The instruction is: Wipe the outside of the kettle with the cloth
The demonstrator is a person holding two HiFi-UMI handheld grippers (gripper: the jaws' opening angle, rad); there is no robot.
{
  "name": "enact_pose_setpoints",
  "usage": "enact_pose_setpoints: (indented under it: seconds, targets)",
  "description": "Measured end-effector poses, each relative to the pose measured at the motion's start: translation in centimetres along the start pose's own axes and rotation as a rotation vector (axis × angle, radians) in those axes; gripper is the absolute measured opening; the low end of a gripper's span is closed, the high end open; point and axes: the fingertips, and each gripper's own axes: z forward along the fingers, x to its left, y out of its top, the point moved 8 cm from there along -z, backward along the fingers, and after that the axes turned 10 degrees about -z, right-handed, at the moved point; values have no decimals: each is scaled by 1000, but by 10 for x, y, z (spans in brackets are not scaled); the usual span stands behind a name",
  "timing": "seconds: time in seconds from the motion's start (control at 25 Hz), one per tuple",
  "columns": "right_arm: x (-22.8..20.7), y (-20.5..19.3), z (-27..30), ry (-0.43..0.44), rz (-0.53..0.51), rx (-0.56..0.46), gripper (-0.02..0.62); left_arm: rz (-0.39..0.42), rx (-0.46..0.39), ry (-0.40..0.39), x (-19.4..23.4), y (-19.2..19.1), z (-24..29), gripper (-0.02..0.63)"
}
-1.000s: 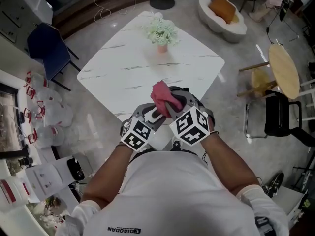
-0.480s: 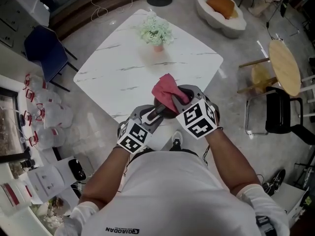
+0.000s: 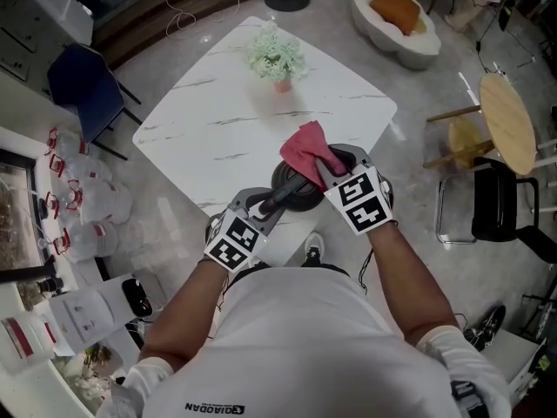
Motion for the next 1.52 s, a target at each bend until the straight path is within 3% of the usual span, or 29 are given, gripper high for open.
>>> enact_pose_setpoints:
  seconds: [0.36,0.52,0.92,1.16,1.36,1.52]
  targets:
    - [-13,-22,6,-13,41,-3,100,8,38,25,-1,-1,-4,126]
    - [-28,-41,5,-50,59,55,98,3,46,38,-2,-1,-3,126]
    - [-52,-86,-28,-145,203,90,100,-83,6,4,3,0,-5,120]
    - [-26,-92,-51,-98,364,1,101,-96,-56,-24,8,-1,-5,118]
    - [3,-88,-64,-44,476,-95,101,-189,-111,-54,28,2,-6,120]
    - [17,-68,-77,-9,449,-163,101,-345,-186,-103,54,21,-6,121]
